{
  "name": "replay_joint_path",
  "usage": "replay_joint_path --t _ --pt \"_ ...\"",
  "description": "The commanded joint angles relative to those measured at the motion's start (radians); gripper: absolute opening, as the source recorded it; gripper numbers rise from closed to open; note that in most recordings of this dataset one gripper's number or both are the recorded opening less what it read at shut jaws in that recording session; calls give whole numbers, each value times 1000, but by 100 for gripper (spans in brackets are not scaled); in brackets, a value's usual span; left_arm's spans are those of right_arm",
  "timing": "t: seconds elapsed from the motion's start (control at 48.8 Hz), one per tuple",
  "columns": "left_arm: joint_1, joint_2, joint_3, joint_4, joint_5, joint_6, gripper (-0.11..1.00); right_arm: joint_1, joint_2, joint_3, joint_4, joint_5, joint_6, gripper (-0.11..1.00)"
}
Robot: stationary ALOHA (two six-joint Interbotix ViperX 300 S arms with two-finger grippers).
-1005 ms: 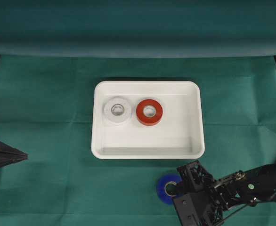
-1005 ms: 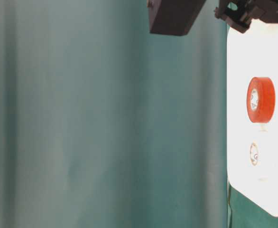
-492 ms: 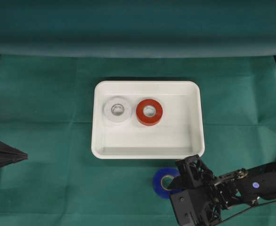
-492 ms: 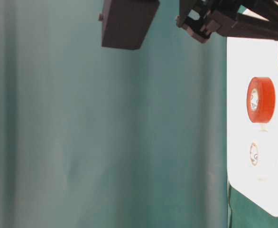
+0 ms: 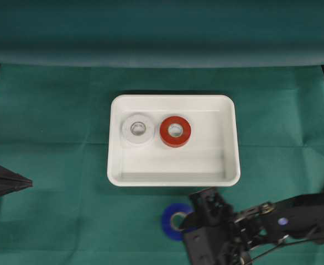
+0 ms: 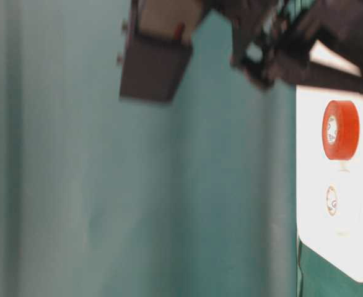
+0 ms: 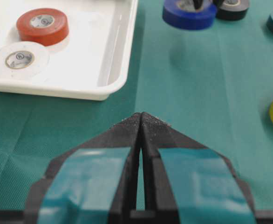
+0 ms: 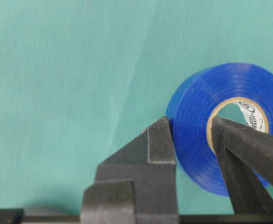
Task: Put the tape into the white case with the right arm.
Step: 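Move the right gripper to the blue tape roll and grasp it, then carry the blue roll into the tray's front-left corner and release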
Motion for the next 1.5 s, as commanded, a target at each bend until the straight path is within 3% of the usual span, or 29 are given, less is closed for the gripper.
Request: replay_joint_path --t 0.0,0.308,0.615,1.23,1.476 --pt "5 8 -12 -2 -5 0 0 3 28 -94 2 -9 -2 1" --pt "5 8 -12 -2 -5 0 0 3 143 -264 2 41 -2 1" --pt "5 8 -11 -2 -5 0 0 -40 140 -278 -5 69 -5 1" --pt "5 8 -9 -2 -6 0 0 -301 110 -279 -83 66 -17 1" --pt "5 8 -9 -2 -5 2 0 -311 114 -264 -106 12 -26 1"
